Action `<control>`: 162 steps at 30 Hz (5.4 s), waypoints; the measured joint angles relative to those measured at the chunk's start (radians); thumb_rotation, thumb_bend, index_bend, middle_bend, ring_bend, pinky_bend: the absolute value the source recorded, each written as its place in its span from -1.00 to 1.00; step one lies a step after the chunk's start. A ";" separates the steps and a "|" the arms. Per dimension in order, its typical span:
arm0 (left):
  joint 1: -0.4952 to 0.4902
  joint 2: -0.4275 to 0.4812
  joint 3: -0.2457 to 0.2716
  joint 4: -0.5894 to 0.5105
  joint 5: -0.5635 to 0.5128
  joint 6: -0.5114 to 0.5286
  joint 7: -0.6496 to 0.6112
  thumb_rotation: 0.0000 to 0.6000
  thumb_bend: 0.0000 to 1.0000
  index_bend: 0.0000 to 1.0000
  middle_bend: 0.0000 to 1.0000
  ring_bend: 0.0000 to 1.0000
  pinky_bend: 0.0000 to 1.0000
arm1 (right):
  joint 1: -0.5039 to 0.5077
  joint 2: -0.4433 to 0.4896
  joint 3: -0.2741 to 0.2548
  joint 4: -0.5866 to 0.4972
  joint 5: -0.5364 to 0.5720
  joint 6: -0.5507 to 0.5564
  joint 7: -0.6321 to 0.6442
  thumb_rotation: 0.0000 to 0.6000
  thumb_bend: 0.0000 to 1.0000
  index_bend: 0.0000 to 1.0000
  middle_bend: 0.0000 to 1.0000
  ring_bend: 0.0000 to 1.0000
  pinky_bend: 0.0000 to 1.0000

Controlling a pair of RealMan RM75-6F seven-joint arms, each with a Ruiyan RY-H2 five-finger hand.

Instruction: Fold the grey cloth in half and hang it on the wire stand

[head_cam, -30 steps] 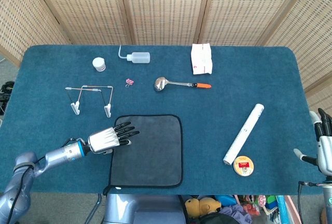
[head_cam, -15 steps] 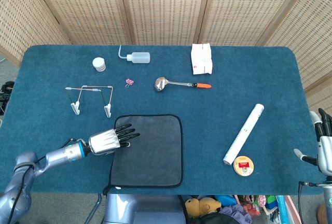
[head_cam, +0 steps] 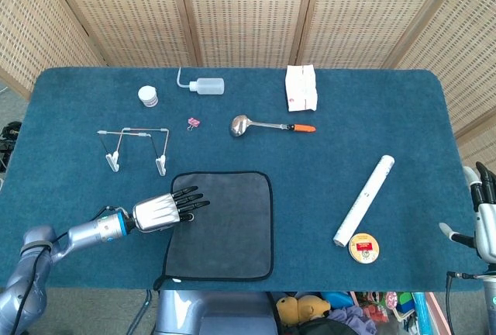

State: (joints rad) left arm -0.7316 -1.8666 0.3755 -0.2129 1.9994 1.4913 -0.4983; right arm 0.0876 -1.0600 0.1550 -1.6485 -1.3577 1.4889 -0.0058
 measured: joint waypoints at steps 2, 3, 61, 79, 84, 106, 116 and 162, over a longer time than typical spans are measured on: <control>0.000 0.000 0.000 0.000 -0.002 0.005 0.003 1.00 -0.07 -0.18 -1.00 -1.00 -1.00 | 0.000 0.001 0.000 -0.001 -0.001 -0.001 0.002 1.00 -1.00 -1.00 -1.00 -1.00 -1.00; 0.000 0.000 0.000 0.000 -0.002 0.007 0.004 1.00 -0.07 -0.17 -1.00 -1.00 -1.00 | -0.001 0.001 0.000 -0.001 -0.002 -0.001 0.003 1.00 -1.00 -1.00 -1.00 -1.00 -1.00; -0.246 -0.171 -0.083 -0.037 -0.067 -0.095 0.079 1.00 -0.04 0.34 -1.00 -1.00 -0.99 | -0.004 0.034 0.005 -0.002 0.011 -0.031 0.070 1.00 -1.00 -1.00 -1.00 -1.00 -1.00; -0.340 -0.309 -0.115 0.015 -0.103 -0.237 0.096 1.00 -0.05 0.32 -1.00 -1.00 -0.97 | 0.001 0.033 0.009 0.013 0.028 -0.050 0.082 1.00 -1.00 -1.00 -1.00 -1.00 -1.00; -0.356 -0.328 -0.118 0.026 -0.113 -0.266 0.102 1.00 -0.05 0.32 -1.00 -1.00 -0.96 | 0.002 0.034 0.011 0.017 0.033 -0.055 0.090 1.00 -1.00 -1.00 -1.00 -1.00 -1.00; -0.358 -0.354 -0.152 0.011 -0.159 -0.253 0.123 1.00 -0.39 -1.00 -1.00 -1.00 -0.92 | -0.002 0.038 0.007 0.010 0.021 -0.050 0.095 1.00 -1.00 -1.00 -1.00 -1.00 -1.00; -0.321 -0.225 -0.151 -0.071 -0.159 -0.113 0.069 1.00 -0.39 -0.97 -1.00 -1.00 -1.00 | -0.005 0.038 -0.001 0.002 0.002 -0.039 0.087 1.00 -1.00 -1.00 -1.00 -1.00 -1.00; -0.211 0.139 -0.069 -0.665 -0.043 -0.256 0.246 1.00 -0.36 -0.35 -1.00 -1.00 -1.00 | -0.022 0.049 -0.011 -0.028 -0.026 -0.004 0.074 1.00 -1.00 -1.00 -1.00 -1.00 -1.00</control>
State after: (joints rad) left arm -0.9424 -1.7271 0.3065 -0.8779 1.9566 1.2358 -0.2522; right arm 0.0654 -1.0115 0.1443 -1.6768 -1.3840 1.4854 0.0680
